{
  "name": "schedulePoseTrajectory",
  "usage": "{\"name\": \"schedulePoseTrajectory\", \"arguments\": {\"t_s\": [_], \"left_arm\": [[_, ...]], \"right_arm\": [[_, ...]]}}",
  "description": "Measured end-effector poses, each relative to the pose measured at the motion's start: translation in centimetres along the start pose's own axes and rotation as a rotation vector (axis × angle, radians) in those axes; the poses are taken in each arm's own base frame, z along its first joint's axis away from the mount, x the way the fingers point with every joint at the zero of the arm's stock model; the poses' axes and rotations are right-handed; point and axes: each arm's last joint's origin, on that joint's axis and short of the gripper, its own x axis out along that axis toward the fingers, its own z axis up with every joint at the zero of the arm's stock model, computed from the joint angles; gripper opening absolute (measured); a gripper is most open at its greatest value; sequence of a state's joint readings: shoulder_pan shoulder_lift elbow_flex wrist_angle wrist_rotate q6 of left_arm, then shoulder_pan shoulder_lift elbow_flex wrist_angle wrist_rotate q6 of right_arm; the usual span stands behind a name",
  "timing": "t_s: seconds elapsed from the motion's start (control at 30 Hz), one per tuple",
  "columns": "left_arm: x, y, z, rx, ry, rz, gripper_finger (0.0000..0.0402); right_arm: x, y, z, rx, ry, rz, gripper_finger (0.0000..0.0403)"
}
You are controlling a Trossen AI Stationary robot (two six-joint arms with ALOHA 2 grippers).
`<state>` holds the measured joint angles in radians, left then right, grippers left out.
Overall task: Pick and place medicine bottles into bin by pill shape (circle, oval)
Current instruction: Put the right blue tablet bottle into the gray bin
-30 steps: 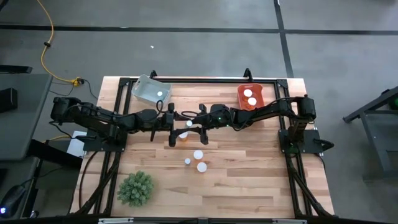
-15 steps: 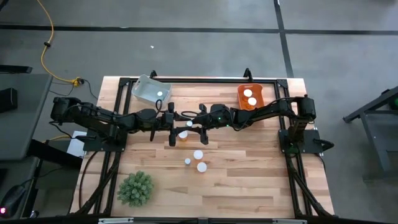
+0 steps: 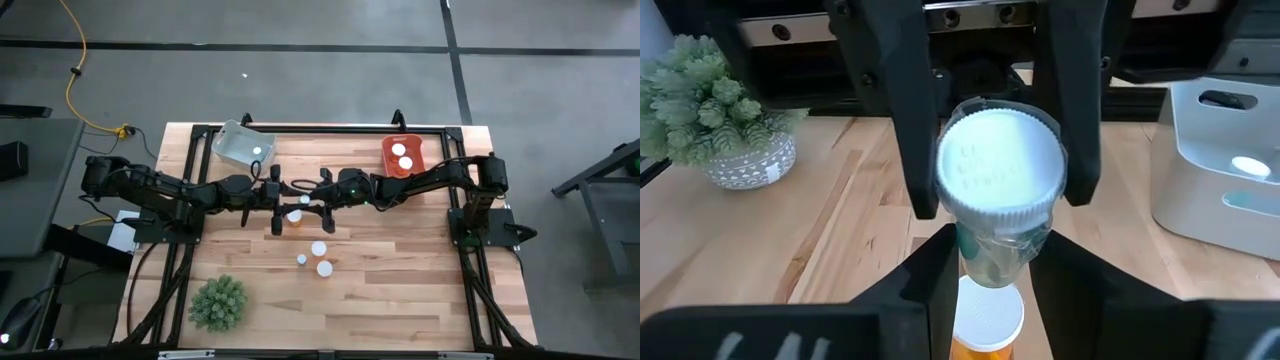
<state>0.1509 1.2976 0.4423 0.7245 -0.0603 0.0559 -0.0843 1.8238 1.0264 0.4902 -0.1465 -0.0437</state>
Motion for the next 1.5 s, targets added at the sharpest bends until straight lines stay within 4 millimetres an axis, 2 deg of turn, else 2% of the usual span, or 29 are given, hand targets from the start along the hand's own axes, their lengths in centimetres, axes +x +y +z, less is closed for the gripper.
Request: {"name": "schedulePoseTrajectory", "arguments": {"t_s": [0.2, 0.5, 0.73, 0.93, 1.0, 1.23, 1.5], "left_arm": [[-0.7, 0.2, 0.3, 0.006, 0.037, 0.045, 0.0105], [-3.5, 0.8, 1.7, 0.010, 0.096, 0.152, 0.0105], [-5.5, 1.1, 1.4, -0.001, 0.078, 0.196, 0.0106], [-6.9, 2.1, 0.8, -0.042, 0.024, 0.279, 0.0106], [-7.3, 2.7, 0.3, -0.065, 0.008, 0.367, 0.0107], [-8.5, 5.1, -2.7, -0.091, 0.087, 0.901, 0.0107], [-8.8, 6.9, -4.3, -0.201, 0.007, 1.108, 0.0110]], "right_arm": [[0.0, -0.3, -0.3, 0.021, 0.032, -0.079, 0.0139], [-0.1, -0.7, -0.6, 0.000, 0.060, -0.145, 0.0198], [-0.1, -0.8, -0.6, -0.034, 0.071, -0.145, 0.0204], [-0.1, -0.8, -0.6, -0.043, 0.071, -0.143, 0.0204], [-0.1, -0.8, -0.6, -0.045, 0.072, -0.143, 0.0204], [-0.1, -0.8, -0.7, -0.042, 0.071, -0.143, 0.0204], [-0.1, -0.8, -0.6, -0.034, 0.069, -0.143, 0.0204]]}}
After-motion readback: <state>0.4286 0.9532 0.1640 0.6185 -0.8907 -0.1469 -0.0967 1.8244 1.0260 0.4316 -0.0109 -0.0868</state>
